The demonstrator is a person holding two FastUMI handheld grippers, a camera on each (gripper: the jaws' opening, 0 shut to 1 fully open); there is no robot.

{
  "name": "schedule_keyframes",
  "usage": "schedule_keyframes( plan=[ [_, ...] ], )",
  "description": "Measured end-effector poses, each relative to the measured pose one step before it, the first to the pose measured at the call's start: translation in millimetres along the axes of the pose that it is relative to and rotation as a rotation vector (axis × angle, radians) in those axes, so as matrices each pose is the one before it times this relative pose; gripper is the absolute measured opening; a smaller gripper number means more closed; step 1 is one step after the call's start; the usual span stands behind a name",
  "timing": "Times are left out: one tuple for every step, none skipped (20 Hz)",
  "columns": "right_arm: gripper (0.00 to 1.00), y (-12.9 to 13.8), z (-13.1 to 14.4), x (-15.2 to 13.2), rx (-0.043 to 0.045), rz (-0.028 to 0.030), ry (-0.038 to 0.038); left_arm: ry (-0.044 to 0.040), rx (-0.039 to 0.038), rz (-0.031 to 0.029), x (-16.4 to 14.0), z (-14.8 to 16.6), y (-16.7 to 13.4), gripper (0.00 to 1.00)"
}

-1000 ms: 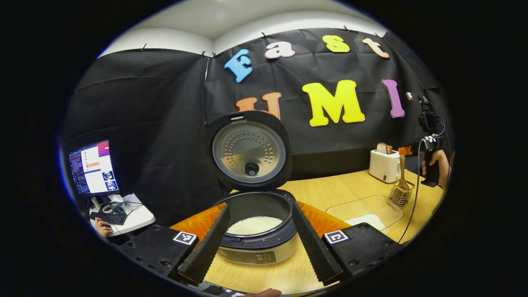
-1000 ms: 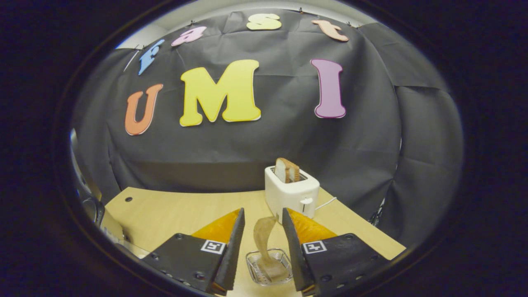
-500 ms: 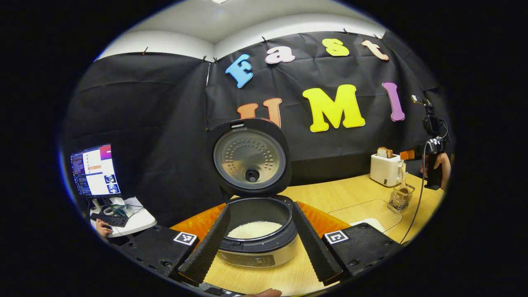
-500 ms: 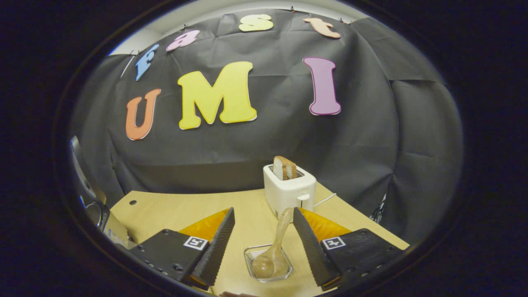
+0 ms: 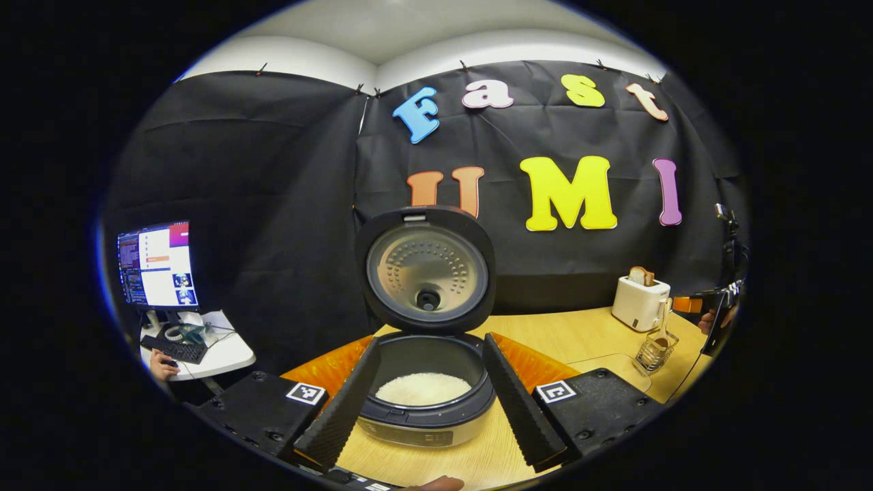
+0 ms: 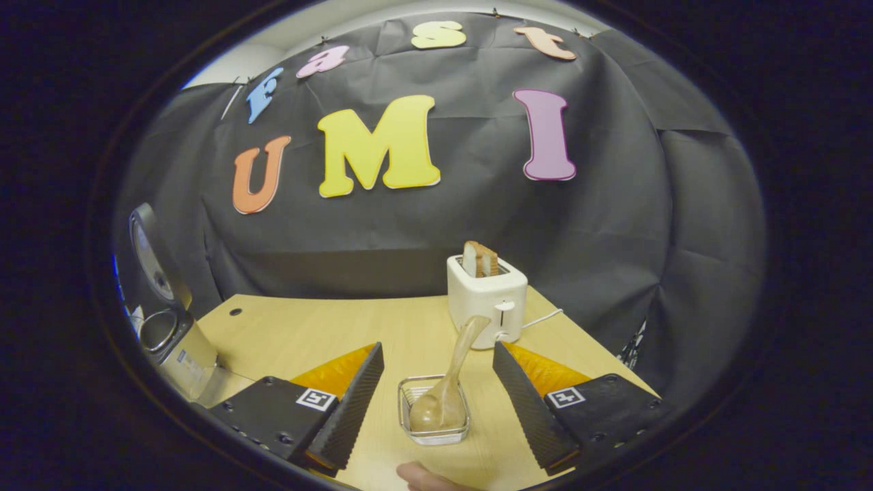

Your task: Close the left gripper, press the button to open the rice cooker; take a wooden spoon from the chopstick holder with the right hand, scoop a spoonful of rice and pour it into the rice cooker, then put the wooden spoon back into the chopstick holder.

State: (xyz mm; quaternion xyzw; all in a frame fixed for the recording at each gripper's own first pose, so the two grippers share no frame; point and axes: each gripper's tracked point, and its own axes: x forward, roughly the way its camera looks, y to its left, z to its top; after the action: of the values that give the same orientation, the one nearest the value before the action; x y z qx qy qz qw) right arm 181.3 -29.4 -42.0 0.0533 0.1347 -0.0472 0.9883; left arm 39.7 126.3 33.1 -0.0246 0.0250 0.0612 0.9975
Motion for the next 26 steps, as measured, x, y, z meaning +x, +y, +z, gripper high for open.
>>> schedule_keyframes(
  plan=[
    [0.96, 0.28, -0.28, -6.05, -0.00268, 0.00687, -0.01144, -0.00900, 0.00872, 0.00087, 1.21, 9.35, 0.30, 0.96],
    [0.96, 0.90, 0.27, -5.73, -0.00717, 0.00716, -0.01452, -0.00638, 0.00484, -0.00119, 1.59, 7.65, 0.44, 0.96],
    [1.00, 1.70, 0.80, -7.18, -0.01369, 0.00852, -0.01272, -0.00469, -0.00091, -0.01018, 3.05, 8.15, -2.46, 0.96],
    [0.96, 2.16, 1.37, -6.47, -0.01677, 0.00950, -0.02081, -0.00182, 0.00110, -0.00948, 3.23, 7.39, -2.25, 0.96],
    [0.92, 0.66, 5.64, -6.28, -0.00485, 0.00146, -0.03036, 0.00313, 0.00372, -0.00810, 4.25, 5.93, -2.62, 0.96],
    [0.96, 2.33, 6.11, 5.62, -0.00607, 0.00336, -0.02397, 0.00411, 0.01136, 0.00157, 2.62, 6.26, -1.07, 0.96],
    [0.96, 1.07, 1.39, -5.72, -0.00610, 0.00534, -0.01919, -0.00335, 0.01313, 0.00288, 3.87, 6.92, -0.83, 0.96],
    [0.96, 0.92, -0.51, -5.10, 0.00082, 0.00390, -0.01518, -0.00298, 0.01063, 0.00168, 5.79, 6.15, -1.22, 0.96],
    [0.96, 1.57, -1.92, -5.58, 0.00528, 0.00805, -0.00800, -0.00400, 0.00132, -0.00105, 5.10, 5.59, -0.92, 0.96],
    [0.96, 3.58, -4.14, -6.34, 0.00082, 0.01383, -0.00305, -0.00841, -0.00098, 0.00014, 5.48, 5.72, -0.51, 0.96],
    [0.96, 2.40, -4.00, -6.66, 0.00153, 0.00848, -0.00189, -0.00806, 0.00173, 0.00478, 6.69, 6.32, 1.24, 0.96],
    [0.96, 1.57, -2.71, -6.61, -0.00092, 0.00858, -0.00859, -0.00671, 0.00717, 0.01185, 6.41, 5.87, 3.92, 0.96],
    [0.96, 1.76, -3.22, -6.70, -0.00535, 0.00400, -0.00490, -0.00342, 0.00464, 0.01844, 7.48, 5.52, 4.64, 0.96],
    [0.96, 0.95, -2.92, -8.10, -0.00183, 0.00528, -0.00887, -0.00265, 0.00436, 0.01762, 7.74, 5.08, 5.93, 0.95],
    [0.96, 2.24, -0.23, -9.14, 0.00282, 0.00928, -0.00953, -0.00637, 0.00016, 0.00970, 7.16, 5.88, 3.17, 0.96],
    [0.96, 2.46, -1.81, -7.51, 0.00639, 0.00994, -0.00745, -0.00984, -0.01015, 0.00466, 9.62, 6.43, 4.17, 0.96],
    [0.96, 3.17, -1.36, -7.04, 0.00496, 0.01373, -0.00666, -0.01043, -0.01257, -0.00348, 7.78, 6.10, 2.50, 0.96],
    [0.96, 3.16, -2.27, -4.97, 0.00144, 0.01096, -0.00115, -0.00611, -0.01999, -0.00176, 8.45, 6.59, 0.59, 0.96],
    [0.96, 2.47, -1.93, -4.75, -0.00006, 0.00619, -0.00376, -0.01164, -0.01916, 0.00067, 8.94, 6.28, 3.08, 0.95],
    [0.96, 2.84, 0.04, -2.63, -0.00336, 0.00828, -0.00208, -0.00768, -0.01614, -0.00160, 9.49, 6.69, 2.93, 0.95],
    [0.96, 4.02, -0.01, -2.29, -0.00430, 0.01138, -0.00218, -0.00099, -0.01176, 0.00322, 10.00, 3.49, 2.59, 0.95],
    [0.96, 4.12, -1.07, -2.16, -0.00399, 0.01079, 0.00141, -0.00093, 0.00316, 0.00706, 9.55, 2.86, 5.24, 0.96],
    [0.96, 3.10, -0.85, -1.20, -0.00405, 0.01061, 0.00195, -0.00153, 0.00565, 0.00639, 10.19, 3.36, 3.75, 0.96],
    [0.96, 2.51, -1.62, 0.78, -0.00142, 0.00788, 0.00148, 0.00501, -0.00483, -0.00032, 9.85, -0.35, 3.52, 0.96],
    [0.96, 2.10, -1.36, 0.90, -0.00008, 0.00500, 0.00330, -0.00253, -0.01047, 0.00483, 9.07, 1.18, 2.48, 0.96],
    [0.96, 1.70, -3.07, 1.80, 0.00001, 0.00555, 0.00538, -0.00295, -0.01542, 0.00126, 9.17, 0.61, 3.59, 0.96]
  ],
)
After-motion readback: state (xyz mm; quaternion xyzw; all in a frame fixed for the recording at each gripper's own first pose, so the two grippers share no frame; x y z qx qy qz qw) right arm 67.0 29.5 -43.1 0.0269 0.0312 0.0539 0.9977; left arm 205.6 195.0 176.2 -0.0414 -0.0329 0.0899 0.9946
